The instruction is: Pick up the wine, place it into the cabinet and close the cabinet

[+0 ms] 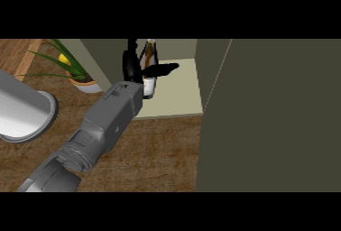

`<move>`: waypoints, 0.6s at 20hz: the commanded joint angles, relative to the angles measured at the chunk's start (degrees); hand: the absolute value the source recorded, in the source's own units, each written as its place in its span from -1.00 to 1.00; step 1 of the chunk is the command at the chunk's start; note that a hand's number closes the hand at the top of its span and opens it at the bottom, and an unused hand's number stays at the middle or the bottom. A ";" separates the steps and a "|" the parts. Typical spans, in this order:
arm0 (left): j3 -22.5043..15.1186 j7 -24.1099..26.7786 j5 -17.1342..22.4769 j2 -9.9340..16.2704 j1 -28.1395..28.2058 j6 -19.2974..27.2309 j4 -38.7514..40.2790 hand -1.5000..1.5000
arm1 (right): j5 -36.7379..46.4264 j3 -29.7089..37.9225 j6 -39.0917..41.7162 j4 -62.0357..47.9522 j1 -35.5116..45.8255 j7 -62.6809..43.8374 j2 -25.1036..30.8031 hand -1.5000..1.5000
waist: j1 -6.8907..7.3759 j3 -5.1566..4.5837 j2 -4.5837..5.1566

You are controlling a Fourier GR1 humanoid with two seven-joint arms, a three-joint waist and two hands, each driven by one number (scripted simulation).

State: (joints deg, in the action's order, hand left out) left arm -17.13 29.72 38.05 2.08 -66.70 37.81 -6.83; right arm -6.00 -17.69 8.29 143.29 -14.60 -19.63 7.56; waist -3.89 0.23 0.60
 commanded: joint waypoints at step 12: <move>2.77 9.33 -0.28 0.29 4.91 -12.48 -7.23 -1.00 | -4.32 0.34 -1.69 12.57 -3.30 -7.31 0.55 -1.00 | 2.81 -0.30 -0.67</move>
State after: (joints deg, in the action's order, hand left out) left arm -15.42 36.23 37.33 1.12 -64.90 28.93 -11.51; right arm -6.00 -17.39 8.02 143.72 -15.48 -19.87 7.29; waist -2.29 0.05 0.35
